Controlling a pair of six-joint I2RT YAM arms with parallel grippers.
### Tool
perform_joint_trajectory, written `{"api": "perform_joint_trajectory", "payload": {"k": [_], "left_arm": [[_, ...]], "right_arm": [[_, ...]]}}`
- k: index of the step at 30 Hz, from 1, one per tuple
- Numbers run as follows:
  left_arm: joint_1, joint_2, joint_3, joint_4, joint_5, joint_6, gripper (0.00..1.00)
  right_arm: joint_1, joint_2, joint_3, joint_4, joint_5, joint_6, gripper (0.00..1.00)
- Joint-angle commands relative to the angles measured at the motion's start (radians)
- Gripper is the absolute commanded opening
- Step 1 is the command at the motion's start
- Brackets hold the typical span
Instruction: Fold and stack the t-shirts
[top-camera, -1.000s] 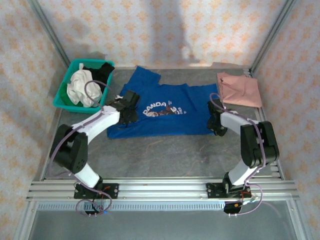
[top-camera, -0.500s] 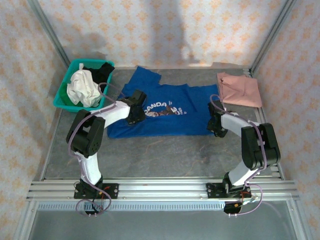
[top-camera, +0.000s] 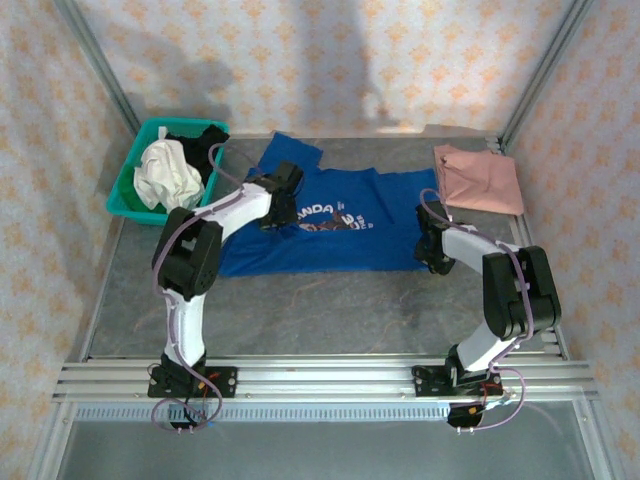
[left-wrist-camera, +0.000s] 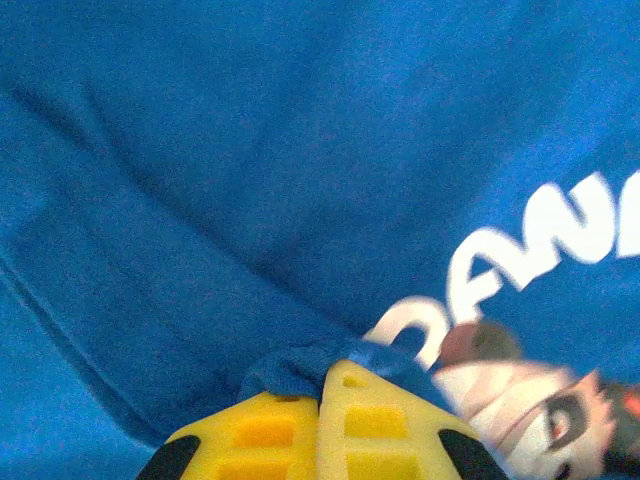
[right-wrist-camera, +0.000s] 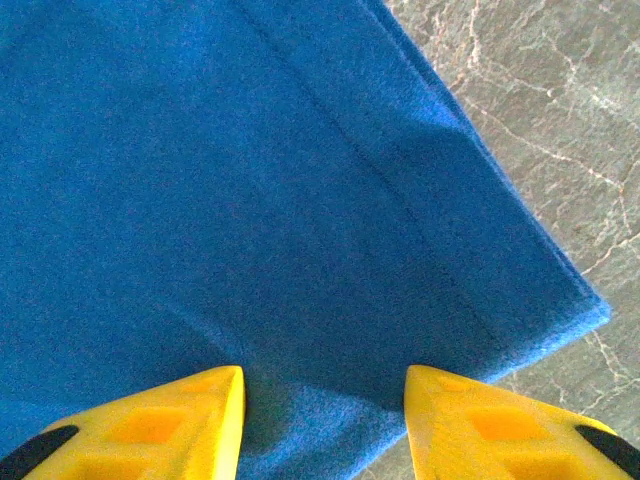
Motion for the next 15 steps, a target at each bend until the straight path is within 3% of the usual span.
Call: {"api": "perform_joint_trajectory", "payload": {"k": [1, 3, 5, 6, 15], "left_arm": [[-0.004, 0.045, 0.105, -0.109, -0.086, 0.08, 0.0], [-0.004, 0.069, 0.155, -0.125, -0.088, 0.097, 0.08], [-0.004, 0.095, 0.21, -0.146, -0.102, 0.109, 0.36], [-0.004, 0.107, 0.239, -0.163, -0.112, 0.111, 0.43], [0.015, 0.071, 0.359, -0.205, -0.144, 0.147, 0.56]], "right_arm": [[-0.004, -0.029, -0.008, -0.029, 0.009, -0.017, 0.46], [-0.005, -0.037, -0.005, -0.039, 0.011, -0.02, 0.46], [-0.004, -0.044, 0.003, -0.053, 0.019, -0.021, 0.46], [-0.004, -0.048, 0.008, -0.057, 0.018, -0.025, 0.46], [0.058, -0.092, 0.108, -0.066, -0.008, -0.054, 0.49]]}}
